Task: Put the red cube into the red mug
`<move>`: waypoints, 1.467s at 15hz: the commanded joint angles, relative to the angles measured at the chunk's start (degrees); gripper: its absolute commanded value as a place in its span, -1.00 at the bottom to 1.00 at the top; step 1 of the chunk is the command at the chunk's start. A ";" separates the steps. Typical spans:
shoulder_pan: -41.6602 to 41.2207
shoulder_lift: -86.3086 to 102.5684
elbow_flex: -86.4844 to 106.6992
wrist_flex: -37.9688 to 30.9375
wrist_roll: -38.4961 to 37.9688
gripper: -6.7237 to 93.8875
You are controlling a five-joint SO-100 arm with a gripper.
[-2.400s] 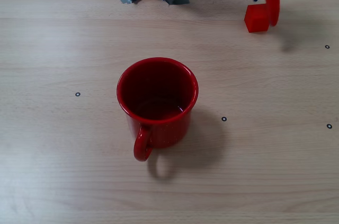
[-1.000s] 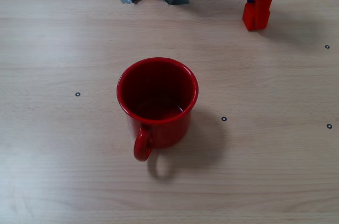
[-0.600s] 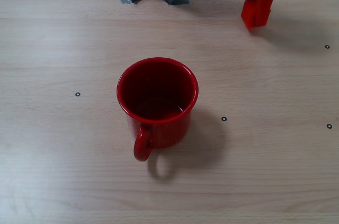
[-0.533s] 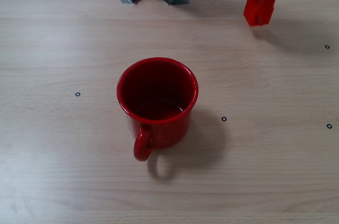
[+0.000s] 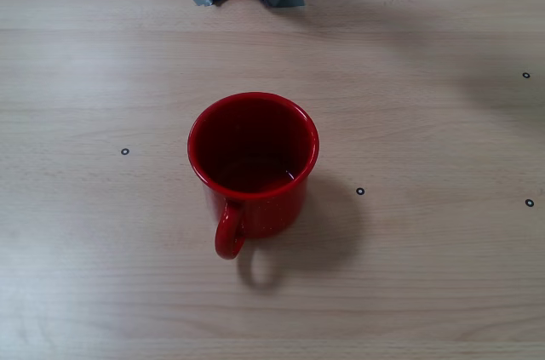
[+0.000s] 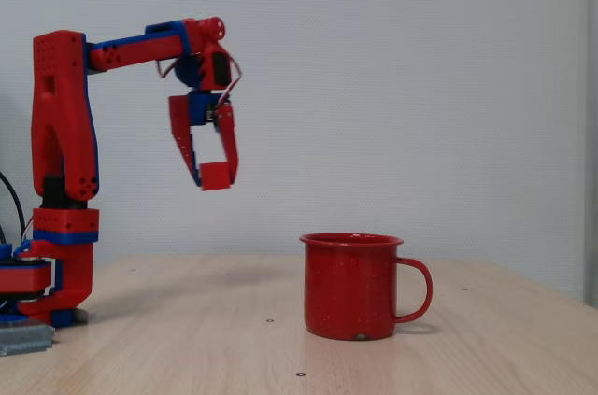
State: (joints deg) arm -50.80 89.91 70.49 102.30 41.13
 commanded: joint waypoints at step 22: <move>43.77 7.29 15.21 -33.05 -29.44 -0.86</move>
State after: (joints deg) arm -7.56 95.36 86.66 71.02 10.63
